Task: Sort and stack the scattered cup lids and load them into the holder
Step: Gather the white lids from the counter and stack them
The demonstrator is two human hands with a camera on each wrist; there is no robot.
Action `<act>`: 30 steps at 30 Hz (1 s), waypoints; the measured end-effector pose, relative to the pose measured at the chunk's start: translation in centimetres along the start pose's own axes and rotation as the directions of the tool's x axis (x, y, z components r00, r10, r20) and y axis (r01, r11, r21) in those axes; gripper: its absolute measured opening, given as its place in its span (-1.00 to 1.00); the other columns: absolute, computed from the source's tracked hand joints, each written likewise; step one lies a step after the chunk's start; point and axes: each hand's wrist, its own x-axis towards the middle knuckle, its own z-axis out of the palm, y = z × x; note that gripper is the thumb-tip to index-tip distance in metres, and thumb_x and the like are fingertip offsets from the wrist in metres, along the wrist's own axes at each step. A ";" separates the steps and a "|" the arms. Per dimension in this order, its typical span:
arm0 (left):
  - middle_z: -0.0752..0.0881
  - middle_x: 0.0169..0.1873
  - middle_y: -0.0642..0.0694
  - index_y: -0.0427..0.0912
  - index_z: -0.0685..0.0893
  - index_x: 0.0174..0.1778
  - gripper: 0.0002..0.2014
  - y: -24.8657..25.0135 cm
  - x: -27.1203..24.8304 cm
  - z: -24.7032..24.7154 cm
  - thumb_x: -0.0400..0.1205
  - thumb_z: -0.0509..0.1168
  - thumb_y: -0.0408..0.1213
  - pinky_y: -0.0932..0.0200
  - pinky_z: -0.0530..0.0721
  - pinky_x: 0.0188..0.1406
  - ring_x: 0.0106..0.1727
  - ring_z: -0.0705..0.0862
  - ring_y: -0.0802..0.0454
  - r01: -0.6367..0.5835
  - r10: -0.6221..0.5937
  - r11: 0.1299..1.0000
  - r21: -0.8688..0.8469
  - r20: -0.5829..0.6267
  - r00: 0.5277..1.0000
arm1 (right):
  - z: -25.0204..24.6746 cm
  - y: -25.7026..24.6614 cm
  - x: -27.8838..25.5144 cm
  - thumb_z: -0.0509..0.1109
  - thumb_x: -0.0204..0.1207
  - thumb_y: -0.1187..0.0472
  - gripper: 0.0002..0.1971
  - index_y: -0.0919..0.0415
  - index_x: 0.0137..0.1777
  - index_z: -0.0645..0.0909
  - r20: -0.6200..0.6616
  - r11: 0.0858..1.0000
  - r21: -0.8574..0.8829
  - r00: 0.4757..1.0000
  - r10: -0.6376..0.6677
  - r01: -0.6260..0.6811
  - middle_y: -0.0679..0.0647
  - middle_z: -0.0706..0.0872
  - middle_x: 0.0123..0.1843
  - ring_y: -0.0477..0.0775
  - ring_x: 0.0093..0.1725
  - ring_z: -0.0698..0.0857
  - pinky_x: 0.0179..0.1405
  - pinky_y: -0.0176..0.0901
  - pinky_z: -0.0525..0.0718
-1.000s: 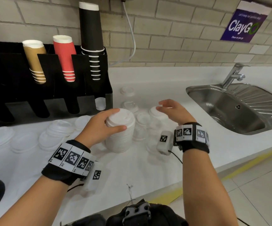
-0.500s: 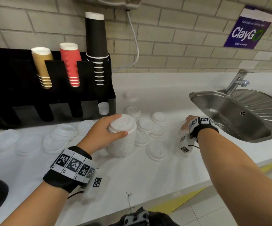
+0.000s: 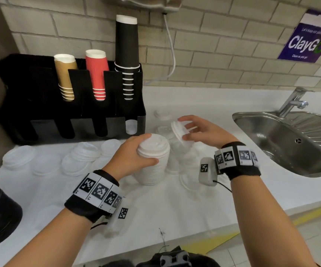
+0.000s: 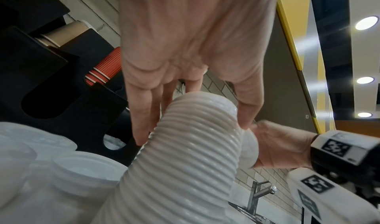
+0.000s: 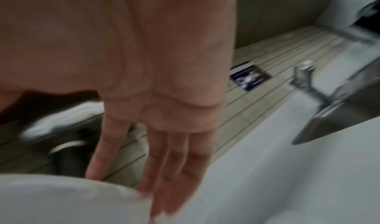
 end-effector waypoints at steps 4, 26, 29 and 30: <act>0.49 0.40 0.05 0.02 0.29 0.62 -0.10 0.1 -0.1 0.1 0.40 0.61 -0.20 0.18 0.46 0.34 0.40 0.49 0.04 -0.012 0.011 0.998 -0.065 -0.011 1.000 | 3.7 -1.3 -0.3 0.52 0.46 0.18 -0.54 -0.22 0.31 0.58 0.033 0.987 -0.004 0.987 -0.160 0.160 -0.03 0.61 0.28 -0.09 0.16 0.59 0.10 -0.36 0.50; 0.63 0.13 0.22 0.20 0.47 0.34 -0.36 -0.2 -0.2 -0.3 0.42 0.56 -0.32 0.37 0.59 0.04 0.25 0.63 0.10 0.019 -0.014 0.989 -0.150 0.037 0.999 | 7.4 -3.1 0.2 0.64 0.32 0.06 -0.51 -0.07 0.25 0.62 0.027 0.954 -0.209 0.976 -0.216 0.216 0.01 0.54 0.26 -0.04 0.26 0.50 0.13 -0.37 0.47; 0.66 0.12 0.20 0.44 0.54 0.04 -0.65 0.3 0.0 -0.8 0.62 0.33 -0.23 0.04 0.66 0.21 0.24 0.63 0.10 0.149 -0.124 0.952 -0.266 0.109 0.986 | 7.6 -2.3 -0.3 0.46 0.52 -0.01 -0.67 -0.04 0.27 0.60 -0.074 0.988 -0.067 0.987 -0.141 0.136 0.00 0.52 0.31 -0.09 0.24 0.56 0.03 -0.46 0.53; 0.65 0.14 0.19 0.46 0.54 0.01 -0.68 0.5 0.0 -0.9 0.66 0.26 -0.21 -0.05 0.65 0.25 0.23 0.61 0.11 0.196 -0.166 0.937 -0.290 0.127 0.978 | 7.8 -2.0 -0.4 0.38 0.58 -0.02 -0.66 0.00 0.32 0.56 -0.111 0.996 -0.006 0.990 -0.086 0.086 0.02 0.53 0.32 -0.07 0.24 0.58 0.07 -0.42 0.54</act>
